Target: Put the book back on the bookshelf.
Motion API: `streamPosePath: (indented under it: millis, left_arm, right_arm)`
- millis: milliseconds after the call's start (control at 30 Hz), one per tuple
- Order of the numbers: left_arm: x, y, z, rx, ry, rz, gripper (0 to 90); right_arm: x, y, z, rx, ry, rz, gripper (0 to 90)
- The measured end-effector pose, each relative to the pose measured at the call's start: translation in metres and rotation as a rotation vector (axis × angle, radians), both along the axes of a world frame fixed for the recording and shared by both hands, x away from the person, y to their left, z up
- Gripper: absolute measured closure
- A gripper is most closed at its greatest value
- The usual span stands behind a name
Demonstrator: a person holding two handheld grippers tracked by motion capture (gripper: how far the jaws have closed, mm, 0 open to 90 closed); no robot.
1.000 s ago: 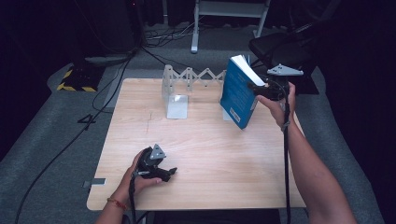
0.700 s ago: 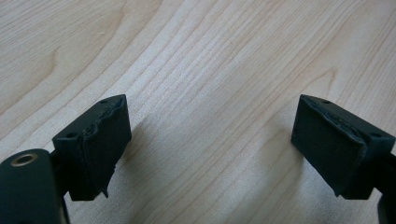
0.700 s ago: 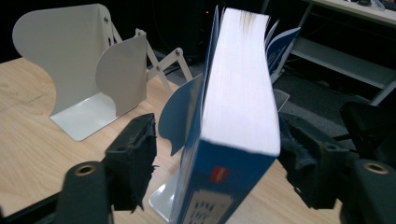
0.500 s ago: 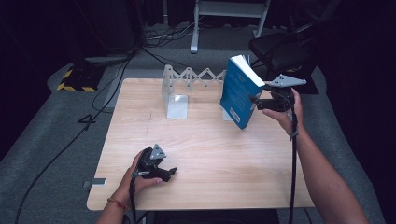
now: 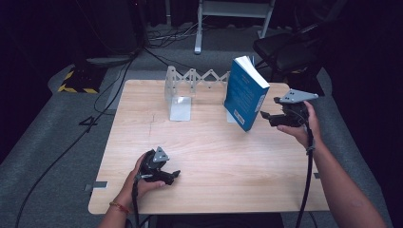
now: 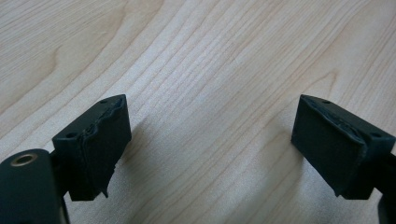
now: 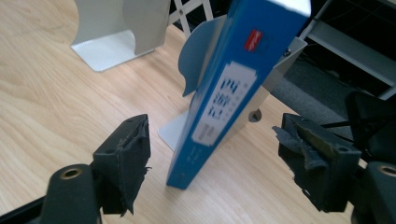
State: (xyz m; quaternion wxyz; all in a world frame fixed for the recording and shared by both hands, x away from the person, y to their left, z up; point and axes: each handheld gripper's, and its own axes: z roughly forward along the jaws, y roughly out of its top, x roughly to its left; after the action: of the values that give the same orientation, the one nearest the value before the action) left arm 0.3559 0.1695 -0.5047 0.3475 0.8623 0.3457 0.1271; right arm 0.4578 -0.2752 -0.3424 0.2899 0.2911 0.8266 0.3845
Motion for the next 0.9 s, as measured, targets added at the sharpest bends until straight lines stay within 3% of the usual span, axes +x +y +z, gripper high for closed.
streamPosePath:
  millis: [400, 900]
  left_arm:
    - [0.000, 0.000, 0.000, 0.000, 0.000, 0.000, 12.4]
    - [0.000, 0.000, 0.000, 0.000, 0.000, 0.000, 12.4]
  right_arm:
    - [-0.025, -0.020, -0.024, -0.022, 0.032, 0.021, 25.9]
    - [-0.052, -0.042, -0.073, -0.078, 0.078, 0.018, 25.9]
